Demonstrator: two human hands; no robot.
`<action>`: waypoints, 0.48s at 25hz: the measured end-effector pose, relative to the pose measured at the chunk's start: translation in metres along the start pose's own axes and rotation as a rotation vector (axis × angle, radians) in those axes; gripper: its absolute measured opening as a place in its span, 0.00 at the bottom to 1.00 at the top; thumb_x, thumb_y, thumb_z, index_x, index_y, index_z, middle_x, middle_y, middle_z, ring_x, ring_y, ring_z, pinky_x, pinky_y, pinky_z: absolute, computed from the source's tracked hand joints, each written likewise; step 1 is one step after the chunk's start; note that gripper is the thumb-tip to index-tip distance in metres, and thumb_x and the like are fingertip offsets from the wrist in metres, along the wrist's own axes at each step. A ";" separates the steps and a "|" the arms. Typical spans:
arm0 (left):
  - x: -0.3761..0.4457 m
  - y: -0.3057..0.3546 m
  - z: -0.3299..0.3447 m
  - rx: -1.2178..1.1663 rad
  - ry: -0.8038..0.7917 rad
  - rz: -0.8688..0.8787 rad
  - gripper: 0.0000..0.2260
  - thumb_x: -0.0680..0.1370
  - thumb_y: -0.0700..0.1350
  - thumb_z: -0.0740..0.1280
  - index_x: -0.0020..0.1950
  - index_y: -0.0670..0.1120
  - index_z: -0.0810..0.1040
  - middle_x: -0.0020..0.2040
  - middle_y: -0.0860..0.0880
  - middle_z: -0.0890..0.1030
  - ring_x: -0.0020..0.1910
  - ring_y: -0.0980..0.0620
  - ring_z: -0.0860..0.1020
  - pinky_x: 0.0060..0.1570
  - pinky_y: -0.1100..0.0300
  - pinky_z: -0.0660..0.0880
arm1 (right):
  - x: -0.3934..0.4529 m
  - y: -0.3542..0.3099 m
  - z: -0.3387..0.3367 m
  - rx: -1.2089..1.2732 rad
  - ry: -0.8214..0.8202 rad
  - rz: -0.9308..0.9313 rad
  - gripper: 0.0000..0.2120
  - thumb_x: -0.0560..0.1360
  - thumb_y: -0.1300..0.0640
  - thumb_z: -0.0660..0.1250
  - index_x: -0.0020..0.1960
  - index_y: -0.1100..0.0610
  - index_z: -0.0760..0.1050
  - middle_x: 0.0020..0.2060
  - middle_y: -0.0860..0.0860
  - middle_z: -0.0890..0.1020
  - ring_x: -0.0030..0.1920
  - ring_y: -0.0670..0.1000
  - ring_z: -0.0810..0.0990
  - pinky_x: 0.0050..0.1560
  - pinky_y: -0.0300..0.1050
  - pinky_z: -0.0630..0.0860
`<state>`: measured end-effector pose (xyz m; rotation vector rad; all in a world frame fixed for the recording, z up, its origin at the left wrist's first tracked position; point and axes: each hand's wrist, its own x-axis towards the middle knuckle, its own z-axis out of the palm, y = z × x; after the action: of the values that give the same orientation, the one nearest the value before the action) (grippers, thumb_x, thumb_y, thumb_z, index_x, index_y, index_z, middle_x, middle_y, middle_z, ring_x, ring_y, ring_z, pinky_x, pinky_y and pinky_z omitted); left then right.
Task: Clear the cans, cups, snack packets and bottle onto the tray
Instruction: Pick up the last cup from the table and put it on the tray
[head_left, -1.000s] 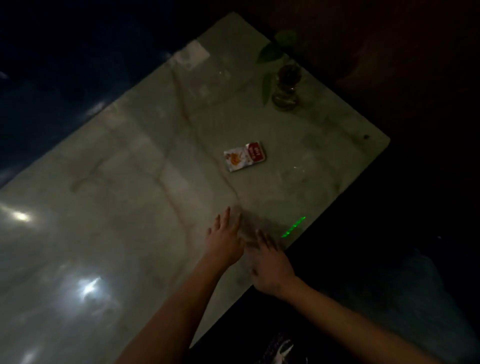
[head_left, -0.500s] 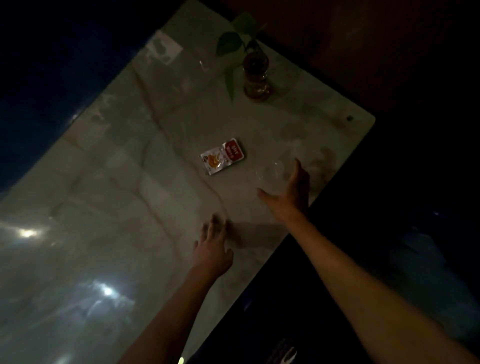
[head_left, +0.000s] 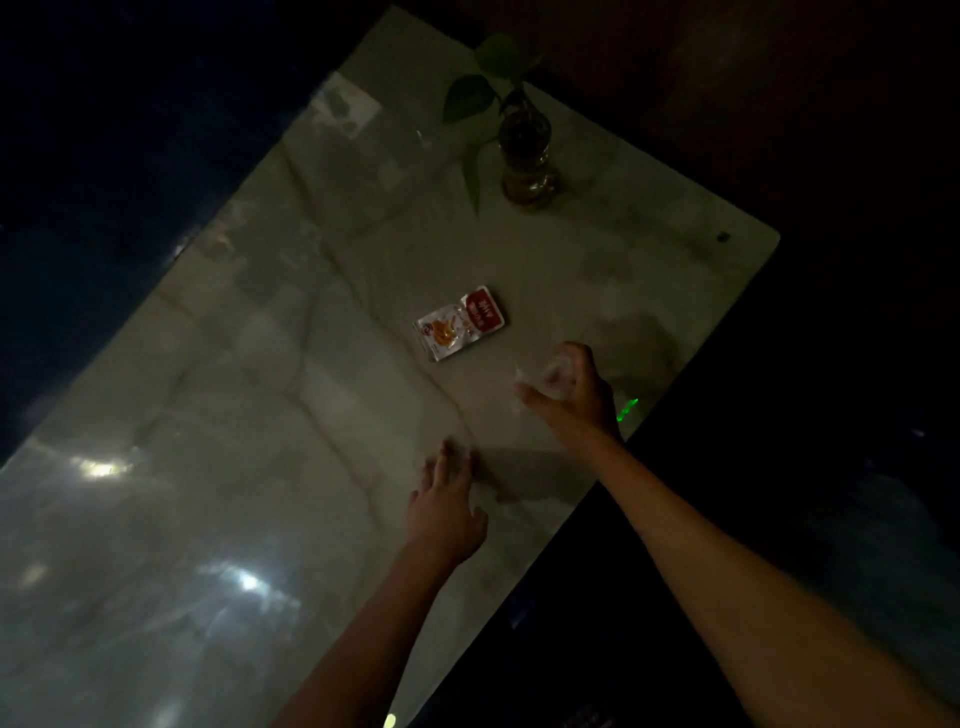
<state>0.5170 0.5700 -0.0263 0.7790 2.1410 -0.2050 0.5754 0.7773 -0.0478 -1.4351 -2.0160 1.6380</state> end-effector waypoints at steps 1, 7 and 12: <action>0.000 0.000 -0.001 -0.002 -0.004 -0.002 0.37 0.77 0.56 0.60 0.79 0.56 0.42 0.80 0.47 0.37 0.79 0.40 0.45 0.73 0.42 0.61 | -0.004 0.004 0.001 0.039 0.020 0.008 0.35 0.56 0.33 0.75 0.59 0.37 0.67 0.48 0.44 0.80 0.46 0.46 0.80 0.41 0.34 0.74; 0.003 0.007 -0.023 0.039 0.046 0.006 0.26 0.77 0.55 0.58 0.75 0.53 0.61 0.78 0.44 0.59 0.70 0.41 0.69 0.63 0.48 0.73 | -0.012 0.024 0.001 0.098 0.044 0.011 0.29 0.58 0.42 0.77 0.53 0.36 0.66 0.48 0.46 0.79 0.47 0.51 0.80 0.47 0.51 0.80; 0.046 0.023 -0.092 0.044 0.511 0.146 0.20 0.77 0.52 0.63 0.67 0.47 0.70 0.59 0.44 0.77 0.56 0.45 0.76 0.48 0.51 0.77 | -0.006 0.040 -0.004 0.199 0.030 0.095 0.27 0.59 0.43 0.74 0.53 0.42 0.65 0.43 0.49 0.81 0.40 0.47 0.83 0.40 0.47 0.78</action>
<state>0.4487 0.6456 0.0008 1.1005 2.5444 0.0313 0.6033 0.7729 -0.0772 -1.4936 -1.7374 1.7862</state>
